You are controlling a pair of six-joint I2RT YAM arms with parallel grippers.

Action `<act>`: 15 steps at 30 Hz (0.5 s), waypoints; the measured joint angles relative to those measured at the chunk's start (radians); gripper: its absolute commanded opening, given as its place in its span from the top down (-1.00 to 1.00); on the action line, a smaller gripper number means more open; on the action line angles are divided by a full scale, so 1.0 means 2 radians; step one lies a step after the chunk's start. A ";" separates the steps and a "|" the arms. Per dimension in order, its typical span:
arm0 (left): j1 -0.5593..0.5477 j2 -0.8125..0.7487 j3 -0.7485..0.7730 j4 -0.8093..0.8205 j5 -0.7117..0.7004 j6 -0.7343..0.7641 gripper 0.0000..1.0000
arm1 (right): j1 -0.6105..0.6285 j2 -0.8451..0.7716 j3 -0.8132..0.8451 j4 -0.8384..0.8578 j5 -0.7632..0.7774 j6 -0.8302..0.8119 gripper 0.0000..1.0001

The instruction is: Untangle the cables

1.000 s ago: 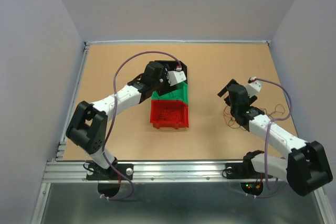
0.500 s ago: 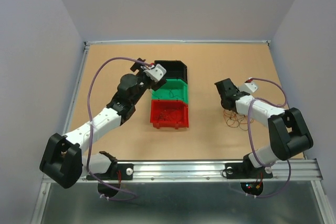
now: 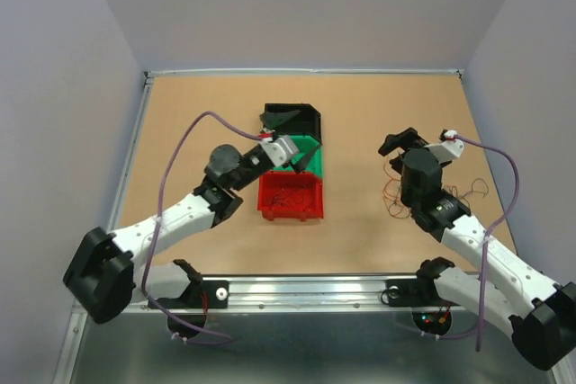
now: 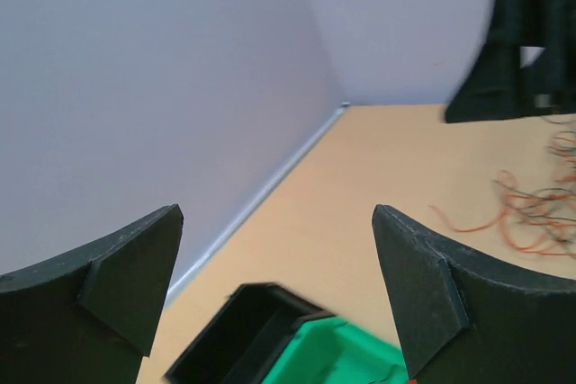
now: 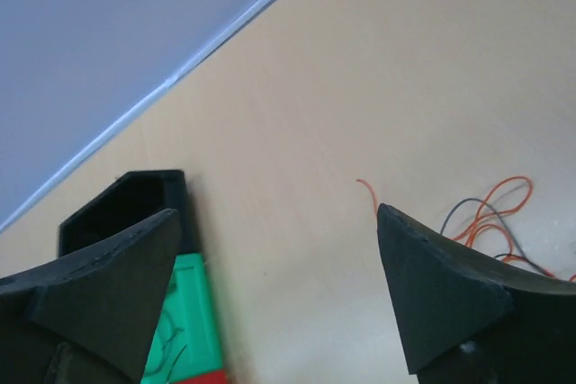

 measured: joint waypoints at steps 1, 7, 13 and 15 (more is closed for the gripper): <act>-0.017 0.022 0.010 0.000 0.000 0.003 -0.98 | 0.000 -0.001 -0.002 0.004 0.019 -0.002 -1.00; -0.060 0.113 0.009 0.015 -0.065 -0.010 -0.98 | -0.016 0.115 0.005 -0.024 0.056 0.034 -1.00; -0.054 0.054 -0.083 0.069 -0.142 -0.013 -0.98 | -0.115 0.245 0.029 -0.092 0.027 0.103 -0.98; -0.054 0.038 -0.090 0.079 -0.149 -0.013 -0.98 | -0.128 0.276 0.035 -0.106 0.014 0.119 -0.53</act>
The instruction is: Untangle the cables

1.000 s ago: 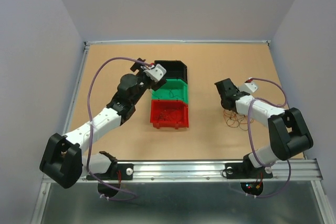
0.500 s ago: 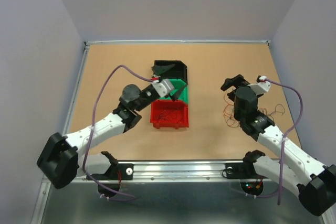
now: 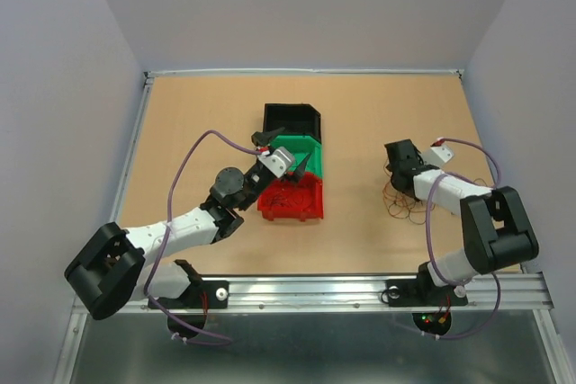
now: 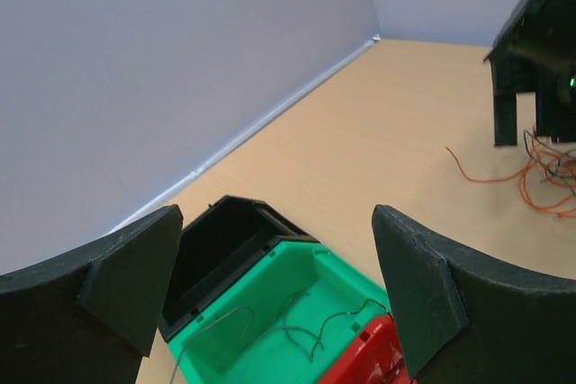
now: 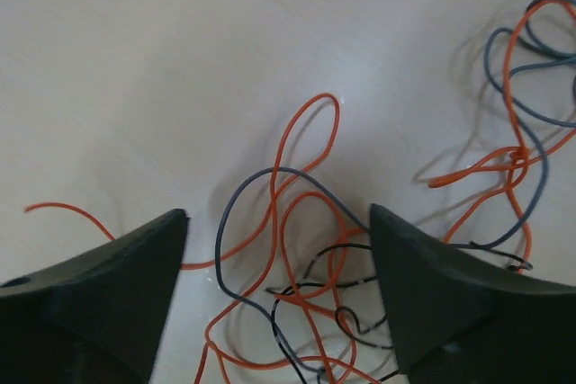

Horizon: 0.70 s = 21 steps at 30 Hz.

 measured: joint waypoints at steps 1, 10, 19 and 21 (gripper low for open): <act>0.000 -0.005 0.000 0.007 -0.002 0.001 -0.98 | 0.000 0.010 0.003 -0.003 -0.005 0.007 -0.20; 0.000 -0.003 0.000 0.017 -0.001 0.011 -0.98 | 0.025 -0.052 0.011 -0.023 0.000 0.021 0.99; 0.000 0.015 0.000 0.000 0.062 0.018 -0.98 | 0.089 -0.210 0.001 0.032 0.011 -0.050 0.88; 0.000 0.015 0.000 -0.002 0.088 0.018 -0.98 | 0.090 -0.219 -0.012 0.056 -0.011 -0.072 0.88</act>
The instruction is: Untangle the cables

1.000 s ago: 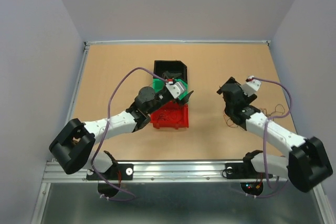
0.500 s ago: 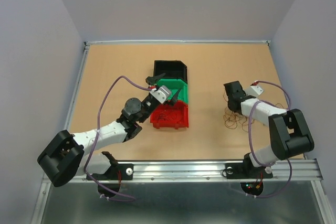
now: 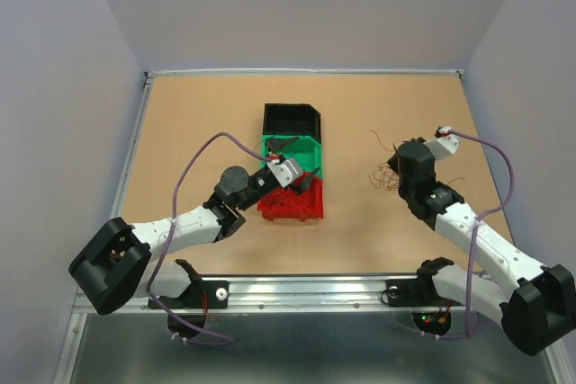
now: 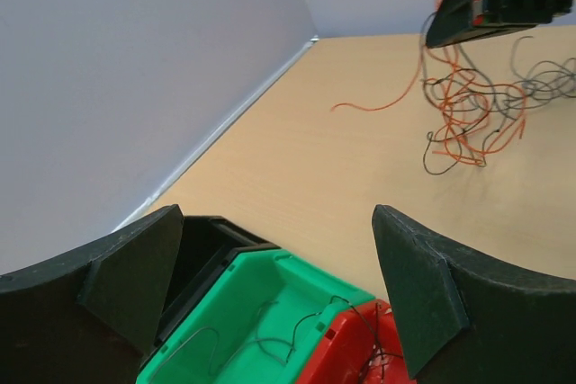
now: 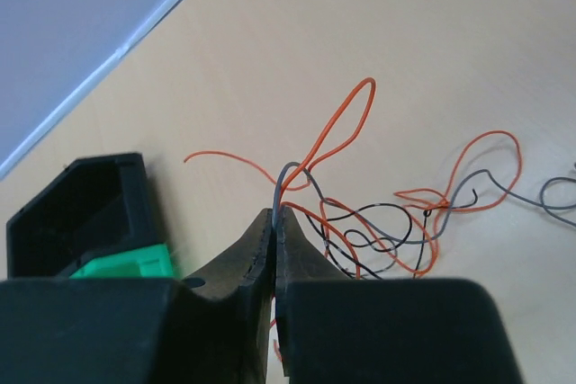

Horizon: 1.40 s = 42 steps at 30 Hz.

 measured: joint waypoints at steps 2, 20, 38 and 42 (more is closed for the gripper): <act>0.000 0.000 0.000 0.000 0.022 -0.002 -0.98 | 0.003 -0.011 -0.017 0.026 -0.027 -0.023 0.88; -0.076 0.137 0.064 0.012 0.052 0.035 -0.93 | 0.028 -0.034 -0.039 0.097 -0.129 -0.032 0.95; -0.096 0.207 0.118 -0.017 -0.022 0.065 0.98 | 0.112 0.002 -0.039 0.129 -0.121 -0.024 0.85; -0.096 0.207 0.123 -0.015 -0.037 0.069 1.00 | 0.114 0.009 -0.039 0.138 -0.113 -0.025 0.34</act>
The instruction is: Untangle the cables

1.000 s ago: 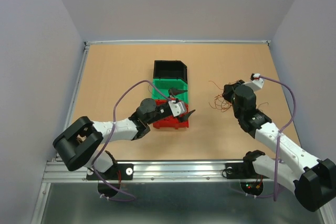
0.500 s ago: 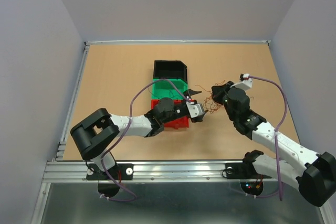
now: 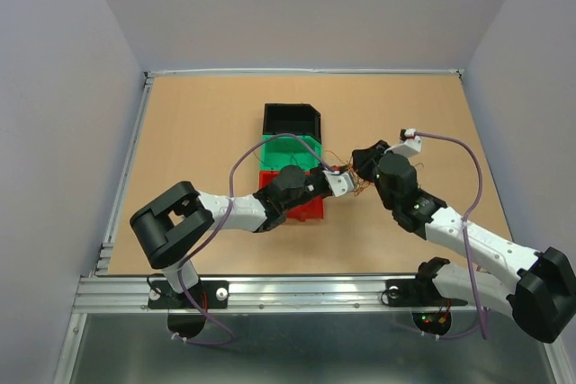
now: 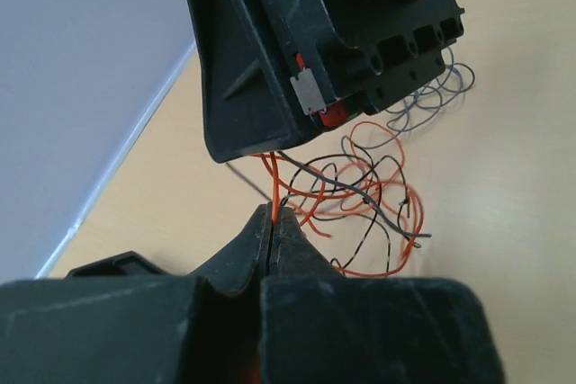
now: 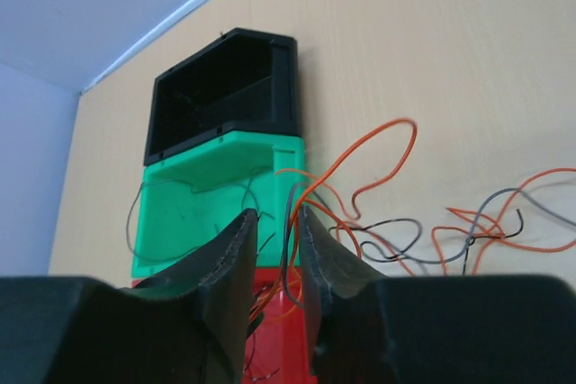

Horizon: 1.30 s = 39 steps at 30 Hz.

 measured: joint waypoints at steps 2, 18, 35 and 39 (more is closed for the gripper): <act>0.000 -0.002 -0.001 0.001 0.003 0.000 1.00 | 0.000 0.003 -0.001 0.002 0.019 0.003 0.34; 0.060 -0.207 -0.089 0.006 0.178 -0.066 1.00 | -0.115 0.051 -0.020 -0.008 0.044 0.042 -0.47; 0.180 -0.246 -0.095 0.049 0.118 -0.192 1.00 | -0.115 -0.058 -0.109 0.157 -0.201 -0.093 -0.71; 0.185 -0.260 -0.095 0.051 0.116 -0.205 1.00 | -0.111 0.000 -0.109 0.202 -0.299 -0.115 -0.70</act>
